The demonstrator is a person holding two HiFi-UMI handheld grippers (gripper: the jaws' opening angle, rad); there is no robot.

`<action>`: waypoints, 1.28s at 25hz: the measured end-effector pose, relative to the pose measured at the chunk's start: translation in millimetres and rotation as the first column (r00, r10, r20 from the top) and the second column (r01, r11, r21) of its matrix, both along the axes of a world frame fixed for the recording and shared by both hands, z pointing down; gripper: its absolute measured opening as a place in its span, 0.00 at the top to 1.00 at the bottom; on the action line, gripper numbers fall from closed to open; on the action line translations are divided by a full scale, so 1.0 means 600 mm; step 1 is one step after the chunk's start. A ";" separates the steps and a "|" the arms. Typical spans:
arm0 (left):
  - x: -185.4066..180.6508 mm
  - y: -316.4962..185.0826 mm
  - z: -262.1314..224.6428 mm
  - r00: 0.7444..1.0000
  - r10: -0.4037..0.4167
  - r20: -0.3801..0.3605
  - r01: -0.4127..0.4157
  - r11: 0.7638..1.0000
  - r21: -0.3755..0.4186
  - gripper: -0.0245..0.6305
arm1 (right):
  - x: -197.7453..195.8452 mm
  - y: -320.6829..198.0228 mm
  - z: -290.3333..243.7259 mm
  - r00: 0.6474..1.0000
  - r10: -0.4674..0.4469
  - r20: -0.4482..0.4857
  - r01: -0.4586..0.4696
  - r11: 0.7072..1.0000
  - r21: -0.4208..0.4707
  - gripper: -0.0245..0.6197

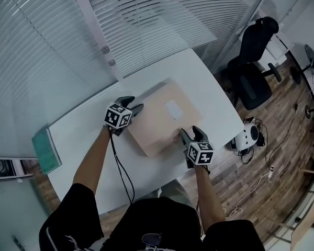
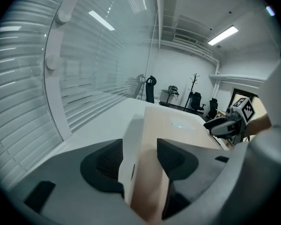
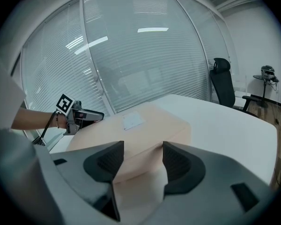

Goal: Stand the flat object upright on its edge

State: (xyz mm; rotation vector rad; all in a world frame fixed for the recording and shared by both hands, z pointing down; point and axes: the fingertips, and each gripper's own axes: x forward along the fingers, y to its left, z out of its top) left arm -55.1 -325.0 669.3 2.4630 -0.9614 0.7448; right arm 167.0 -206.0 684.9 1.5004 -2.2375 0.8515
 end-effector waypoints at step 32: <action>0.054 -0.010 0.009 0.992 0.112 -0.064 -0.125 0.961 -0.249 0.73 | 0.025 -0.055 0.005 0.998 0.001 0.062 0.002 0.999 -0.048 0.54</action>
